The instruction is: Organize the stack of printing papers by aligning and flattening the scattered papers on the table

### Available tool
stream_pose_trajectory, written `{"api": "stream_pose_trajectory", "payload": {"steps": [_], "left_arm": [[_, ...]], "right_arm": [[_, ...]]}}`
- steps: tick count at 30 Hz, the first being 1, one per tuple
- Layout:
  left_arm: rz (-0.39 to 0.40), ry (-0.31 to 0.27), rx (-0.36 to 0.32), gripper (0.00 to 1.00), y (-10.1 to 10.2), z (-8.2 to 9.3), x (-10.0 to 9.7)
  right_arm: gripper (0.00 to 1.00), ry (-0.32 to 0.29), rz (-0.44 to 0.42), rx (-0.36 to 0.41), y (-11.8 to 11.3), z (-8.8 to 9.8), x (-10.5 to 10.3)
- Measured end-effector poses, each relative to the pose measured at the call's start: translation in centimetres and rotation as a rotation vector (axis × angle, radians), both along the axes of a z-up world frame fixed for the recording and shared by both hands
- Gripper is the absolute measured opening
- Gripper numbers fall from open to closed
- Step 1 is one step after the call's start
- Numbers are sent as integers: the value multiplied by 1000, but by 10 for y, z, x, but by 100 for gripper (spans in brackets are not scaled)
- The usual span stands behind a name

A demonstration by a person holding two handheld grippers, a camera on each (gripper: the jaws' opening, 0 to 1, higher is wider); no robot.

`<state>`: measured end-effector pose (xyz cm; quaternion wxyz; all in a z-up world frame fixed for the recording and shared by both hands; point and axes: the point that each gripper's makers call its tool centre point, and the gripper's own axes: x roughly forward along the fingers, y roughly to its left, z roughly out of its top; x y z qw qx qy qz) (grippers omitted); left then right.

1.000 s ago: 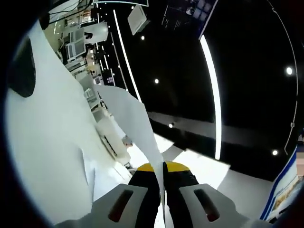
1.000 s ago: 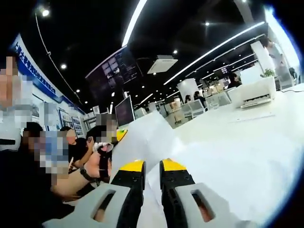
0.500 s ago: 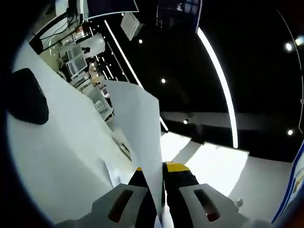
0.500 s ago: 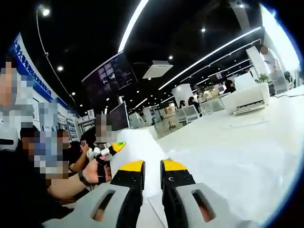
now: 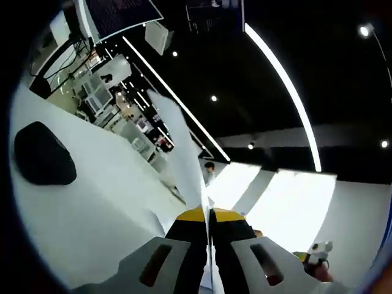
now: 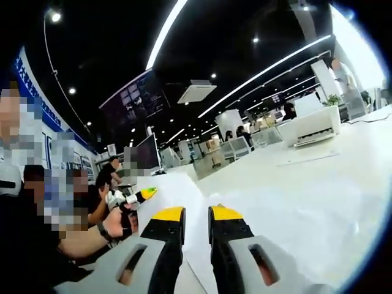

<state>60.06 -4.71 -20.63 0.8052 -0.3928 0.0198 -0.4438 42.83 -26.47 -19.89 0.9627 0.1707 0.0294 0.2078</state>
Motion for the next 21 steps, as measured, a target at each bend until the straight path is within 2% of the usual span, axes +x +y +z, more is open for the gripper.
{"api": "stream_pose_trajectory", "payload": {"steps": [5,10,18,21], "left_arm": [[9,-7,19,6,0,-5,-2],[34,-8,1,6,6,-5,-1],[41,-27,33,6,5,-7,2],[46,-25,32,6,5,-8,3]], "right_arm": [[13,2,-22,-15,-3,-2,-3],[13,-6,-28,-13,-1,2,-6],[14,-12,-35,-11,3,3,-8],[14,-10,-43,-15,-3,0,-7]]}}
